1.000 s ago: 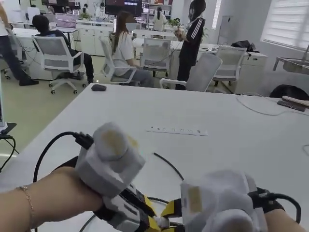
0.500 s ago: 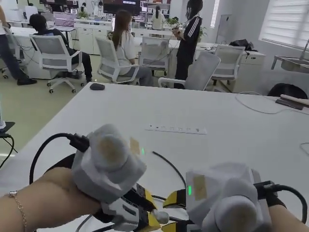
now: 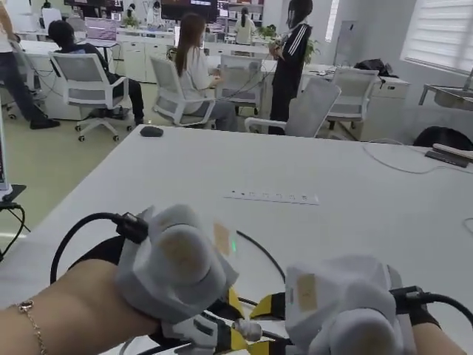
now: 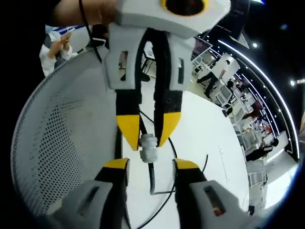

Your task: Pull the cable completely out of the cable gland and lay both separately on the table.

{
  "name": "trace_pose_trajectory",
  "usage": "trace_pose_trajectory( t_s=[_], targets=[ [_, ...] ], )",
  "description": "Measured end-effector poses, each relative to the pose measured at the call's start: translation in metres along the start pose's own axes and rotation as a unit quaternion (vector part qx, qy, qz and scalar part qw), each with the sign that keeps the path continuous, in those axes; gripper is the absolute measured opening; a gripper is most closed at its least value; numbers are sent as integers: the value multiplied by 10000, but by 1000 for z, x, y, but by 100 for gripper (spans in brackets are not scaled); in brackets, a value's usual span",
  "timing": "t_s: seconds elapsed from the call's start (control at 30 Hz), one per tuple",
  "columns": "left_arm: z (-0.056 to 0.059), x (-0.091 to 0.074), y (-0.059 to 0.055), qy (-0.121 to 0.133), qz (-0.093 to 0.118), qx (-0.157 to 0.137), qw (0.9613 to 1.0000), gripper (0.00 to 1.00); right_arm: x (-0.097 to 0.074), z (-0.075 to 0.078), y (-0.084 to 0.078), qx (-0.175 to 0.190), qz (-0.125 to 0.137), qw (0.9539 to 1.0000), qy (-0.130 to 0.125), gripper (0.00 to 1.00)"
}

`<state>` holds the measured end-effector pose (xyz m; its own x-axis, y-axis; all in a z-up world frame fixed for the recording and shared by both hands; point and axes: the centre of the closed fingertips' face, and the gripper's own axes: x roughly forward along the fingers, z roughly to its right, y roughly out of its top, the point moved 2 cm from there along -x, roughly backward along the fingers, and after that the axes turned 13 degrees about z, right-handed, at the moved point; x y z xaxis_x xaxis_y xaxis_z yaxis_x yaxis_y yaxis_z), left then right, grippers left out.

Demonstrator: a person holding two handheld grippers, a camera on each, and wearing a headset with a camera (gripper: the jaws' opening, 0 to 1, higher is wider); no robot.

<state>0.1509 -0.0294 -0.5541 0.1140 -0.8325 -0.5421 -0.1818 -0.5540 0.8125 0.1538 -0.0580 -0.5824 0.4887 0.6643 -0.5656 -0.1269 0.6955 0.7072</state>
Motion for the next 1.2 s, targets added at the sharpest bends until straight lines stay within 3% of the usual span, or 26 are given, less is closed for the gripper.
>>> trace_pose_trajectory(
  t_s=[0.03, 0.13, 0.2, 0.23, 0.27, 0.33, 0.47, 0.63, 0.73, 0.83, 1.03, 1.13, 1.2],
  targets=[
    [0, -1, 2, 15, 31, -5, 10000, 16, -1, -1, -2, 2, -6, 10000, -37, 40],
    [2, -2, 3, 41, 87, -13, 10000, 16, -7, -8, -3, 76, 48, 9999, -50, 21],
    [4, -1, 2, 30, 103, -2, 9999, 16, -8, -5, -2, 143, 95, 9996, -244, 19],
    [6, 1, 2, 19, 104, -7, 9999, 16, -10, -2, -1, 168, 136, 9990, -395, 13],
    [7, 1, 1, 20, 103, -14, 9999, 16, -11, -2, 0, 140, 179, 9991, -368, 3],
    [7, 1, 0, 69, 60, 115, 9999, 16, -10, -2, -1, 246, 154, 9990, -338, 3],
    [2, -3, -6, 153, -104, 224, 9996, 16, -13, -1, -12, 29, -102, 9994, -329, 3],
    [-4, -17, -19, 291, -195, 107, 9993, 16, -22, 6, -23, 198, -199, 9988, -402, 2],
    [-9, -27, -33, 443, -379, 50, 9983, 16, -29, 12, -35, 299, -427, 9975, -476, 2],
    [-13, -37, -43, 630, -412, -129, 9971, 16, -34, 18, -42, 344, -542, 9966, -516, 2],
    [-18, -55, -51, 858, -463, -255, 9949, 16, -44, 27, -67, 350, -1022, 9927, -545, 2],
    [-19, -59, -53, 925, -435, -316, 9943, 16, -49, 30, -75, 366, -1093, 9917, -570, 2],
    [-19, -60, -55, 967, -445, -371, 9936, 16, -52, 32, -80, 560, -1081, 9908, -597, 2]
  ],
)
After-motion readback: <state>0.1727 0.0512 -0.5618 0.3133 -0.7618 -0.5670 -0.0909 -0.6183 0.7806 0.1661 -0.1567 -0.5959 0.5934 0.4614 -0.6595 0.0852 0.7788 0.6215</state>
